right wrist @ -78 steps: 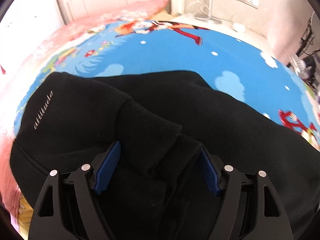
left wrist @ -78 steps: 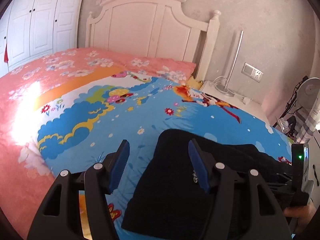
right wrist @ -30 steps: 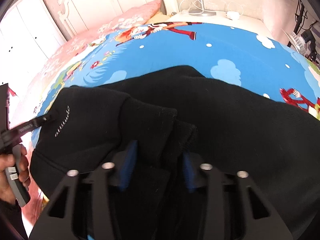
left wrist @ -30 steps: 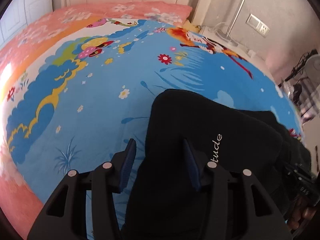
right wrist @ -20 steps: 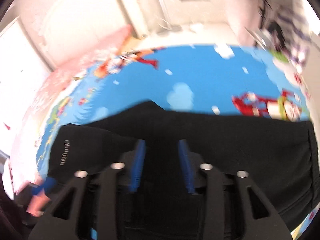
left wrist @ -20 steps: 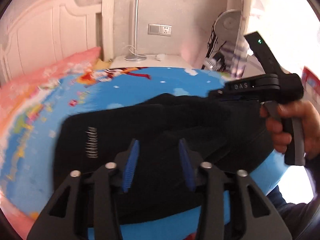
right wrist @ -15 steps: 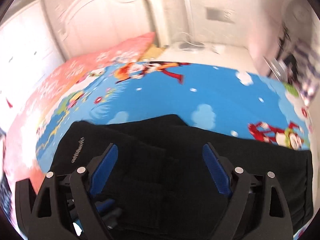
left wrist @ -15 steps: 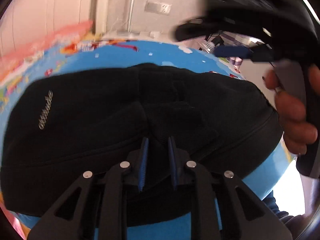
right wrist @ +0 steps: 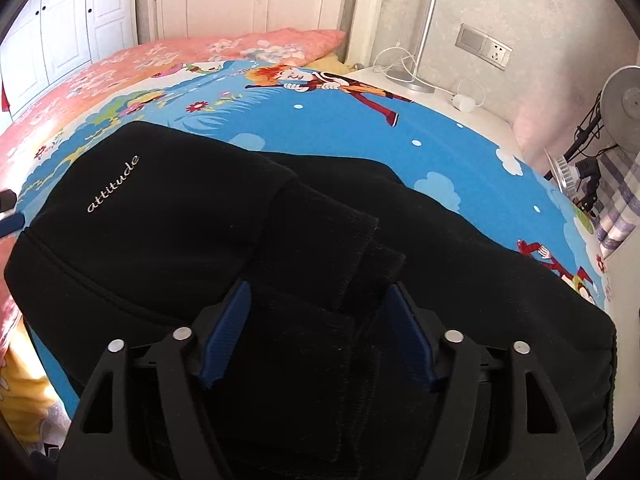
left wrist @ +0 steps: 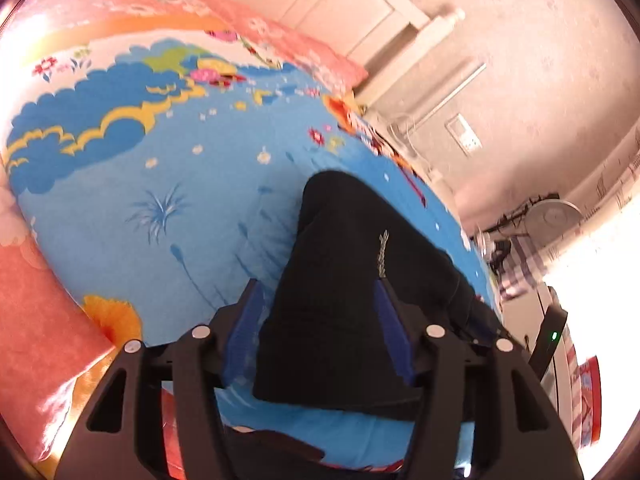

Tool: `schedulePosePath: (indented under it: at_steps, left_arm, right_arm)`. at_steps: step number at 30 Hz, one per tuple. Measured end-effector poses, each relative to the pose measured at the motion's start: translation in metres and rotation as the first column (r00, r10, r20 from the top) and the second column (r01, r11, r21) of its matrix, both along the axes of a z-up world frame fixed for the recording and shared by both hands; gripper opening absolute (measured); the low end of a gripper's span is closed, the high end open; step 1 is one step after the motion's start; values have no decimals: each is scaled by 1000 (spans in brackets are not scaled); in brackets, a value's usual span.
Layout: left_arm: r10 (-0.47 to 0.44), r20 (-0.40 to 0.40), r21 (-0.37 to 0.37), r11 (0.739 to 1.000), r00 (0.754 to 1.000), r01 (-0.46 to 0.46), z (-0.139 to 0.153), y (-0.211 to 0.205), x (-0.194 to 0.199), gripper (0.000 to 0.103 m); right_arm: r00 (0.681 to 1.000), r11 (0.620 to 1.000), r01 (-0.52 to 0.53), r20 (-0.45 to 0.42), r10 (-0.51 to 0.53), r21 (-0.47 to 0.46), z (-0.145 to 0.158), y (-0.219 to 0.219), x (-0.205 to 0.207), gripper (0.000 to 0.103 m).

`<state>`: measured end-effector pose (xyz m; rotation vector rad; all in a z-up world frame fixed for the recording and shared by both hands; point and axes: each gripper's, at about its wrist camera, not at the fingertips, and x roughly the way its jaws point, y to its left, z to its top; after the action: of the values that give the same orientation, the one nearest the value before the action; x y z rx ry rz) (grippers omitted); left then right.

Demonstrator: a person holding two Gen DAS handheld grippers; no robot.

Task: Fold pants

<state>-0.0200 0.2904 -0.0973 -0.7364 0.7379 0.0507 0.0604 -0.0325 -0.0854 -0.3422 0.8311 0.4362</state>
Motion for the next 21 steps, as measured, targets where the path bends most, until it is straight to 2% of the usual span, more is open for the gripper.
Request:
schedulePosePath:
  at_steps: [1, 2, 3, 4, 6, 9, 11, 13, 14, 15, 17, 19, 21]
  left_arm:
    - [-18, -3, -11, 1000, 1000, 18, -6, -6, 4, 58]
    - [-43, -29, 1, 999, 999, 43, -14, -10, 5, 52]
    - [-37, -79, 68, 997, 996, 43, -19, -18, 6, 45]
    - [-40, -94, 110, 993, 995, 51, -22, -22, 8, 45]
    - [-43, -93, 108, 993, 995, 53, -22, -22, 6, 44]
    - [-62, -90, 110, 991, 994, 72, -24, -19, 4, 44]
    - [-58, -88, 122, 990, 994, 69, -25, -20, 3, 44]
    - [-58, -89, 139, 988, 994, 70, -25, -23, 4, 44]
    - [-59, -90, 145, 987, 994, 72, -25, -23, 6, 44]
    - [-59, -91, 145, 987, 994, 71, -25, -23, 7, 44]
    - [-59, -93, 147, 987, 994, 72, -24, -23, 10, 44]
    - [-64, -106, 159, 984, 992, 80, -21, -25, 10, 44]
    - [-69, -118, 169, 982, 991, 89, -15, -25, 12, 45]
  right_arm:
    - [1000, 1000, 8, 4, -8, 4, -1, -1, -1, 71]
    - [1000, 1000, 14, 10, -14, 5, -1, -1, -2, 71]
    - [1000, 1000, 16, 16, -16, 2, -2, 0, -3, 71]
    - [1000, 1000, 18, 25, -18, -10, -1, 0, -5, 71]
    - [999, 999, 30, 39, -29, -27, 6, 2, -7, 71]
    - [998, 999, 5, 59, -7, 46, 27, 8, -8, 71]
    - [997, 998, -28, 66, 25, 51, 35, 21, -3, 69]
    - [997, 998, -50, 68, 47, 43, 37, 33, 5, 56]
    - [998, 999, -38, 54, 37, 11, 33, 42, 19, 51]
    - [999, 1000, -22, 39, 22, -13, 28, 45, 28, 41]
    - [1000, 999, -11, -22, 10, -44, 10, 51, 51, 41]
    - [1000, 997, -11, -5, 10, -74, 2, 56, 58, 50]
    - [1000, 995, 1, 16, 1, -100, 1, 59, 54, 51]
